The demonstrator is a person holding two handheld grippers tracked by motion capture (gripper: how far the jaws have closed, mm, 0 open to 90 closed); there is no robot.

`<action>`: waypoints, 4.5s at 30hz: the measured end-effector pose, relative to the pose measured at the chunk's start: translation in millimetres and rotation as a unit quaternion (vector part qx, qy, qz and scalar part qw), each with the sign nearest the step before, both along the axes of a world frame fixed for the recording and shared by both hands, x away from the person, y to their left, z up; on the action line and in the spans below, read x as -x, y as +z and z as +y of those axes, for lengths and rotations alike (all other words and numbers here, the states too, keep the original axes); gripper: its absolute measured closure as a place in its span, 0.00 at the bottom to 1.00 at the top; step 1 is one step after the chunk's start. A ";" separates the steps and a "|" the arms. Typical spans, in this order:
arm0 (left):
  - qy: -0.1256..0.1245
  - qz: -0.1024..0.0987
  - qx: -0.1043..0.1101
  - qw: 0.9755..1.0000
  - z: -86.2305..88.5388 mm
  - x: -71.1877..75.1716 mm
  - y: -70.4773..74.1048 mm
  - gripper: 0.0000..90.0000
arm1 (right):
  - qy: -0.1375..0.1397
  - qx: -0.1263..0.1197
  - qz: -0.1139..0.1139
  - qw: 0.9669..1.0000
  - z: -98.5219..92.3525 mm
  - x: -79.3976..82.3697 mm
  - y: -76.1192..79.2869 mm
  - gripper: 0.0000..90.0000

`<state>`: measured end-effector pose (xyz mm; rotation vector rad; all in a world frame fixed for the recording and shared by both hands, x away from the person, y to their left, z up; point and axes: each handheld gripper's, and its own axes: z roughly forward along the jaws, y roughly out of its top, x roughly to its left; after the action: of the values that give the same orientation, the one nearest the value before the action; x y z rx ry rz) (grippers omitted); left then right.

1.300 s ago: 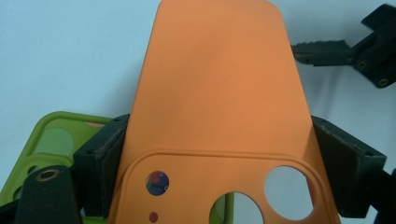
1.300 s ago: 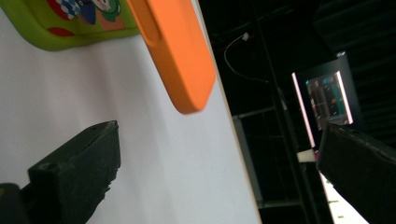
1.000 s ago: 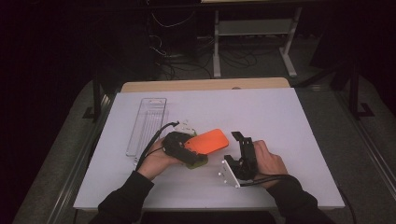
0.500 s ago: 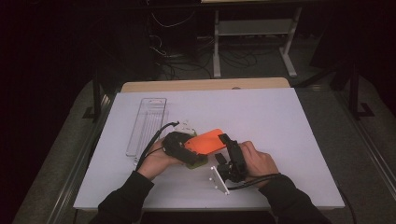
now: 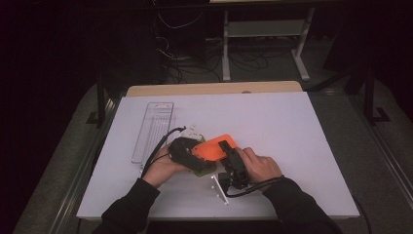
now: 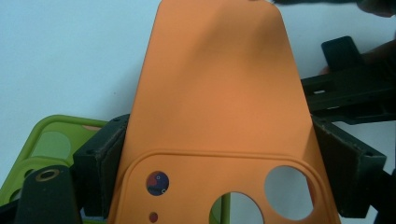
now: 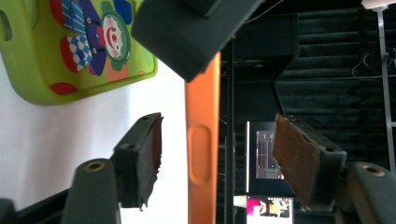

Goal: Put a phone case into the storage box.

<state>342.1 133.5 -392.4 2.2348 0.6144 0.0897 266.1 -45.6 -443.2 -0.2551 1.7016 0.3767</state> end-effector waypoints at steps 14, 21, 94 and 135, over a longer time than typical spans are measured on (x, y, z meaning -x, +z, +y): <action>-0.008 0.003 -0.007 1.000 2.0 -0.6 1.2 0.17 | 0.004 0.024 -0.013 1.000 1.1 4.7 -1.9 0.59; -0.003 0.005 0.002 1.000 1.1 0.1 0.2 0.17 | 0.011 0.026 -0.009 1.000 0.7 8.2 -1.6 0.73; 0.005 -0.025 0.063 0.998 15.6 -2.1 10.4 0.00 | -0.084 -0.156 0.152 0.972 -41.8 -15.1 33.3 0.91; 0.036 -0.027 0.069 0.997 16.5 -4.3 10.2 0.00 | -0.129 -0.466 0.400 0.779 -78.5 -44.3 47.1 0.91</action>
<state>346.5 149.9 -382.2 2.0708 0.6526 0.1396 310.4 -124.1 -396.1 1.0003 2.0796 1.1805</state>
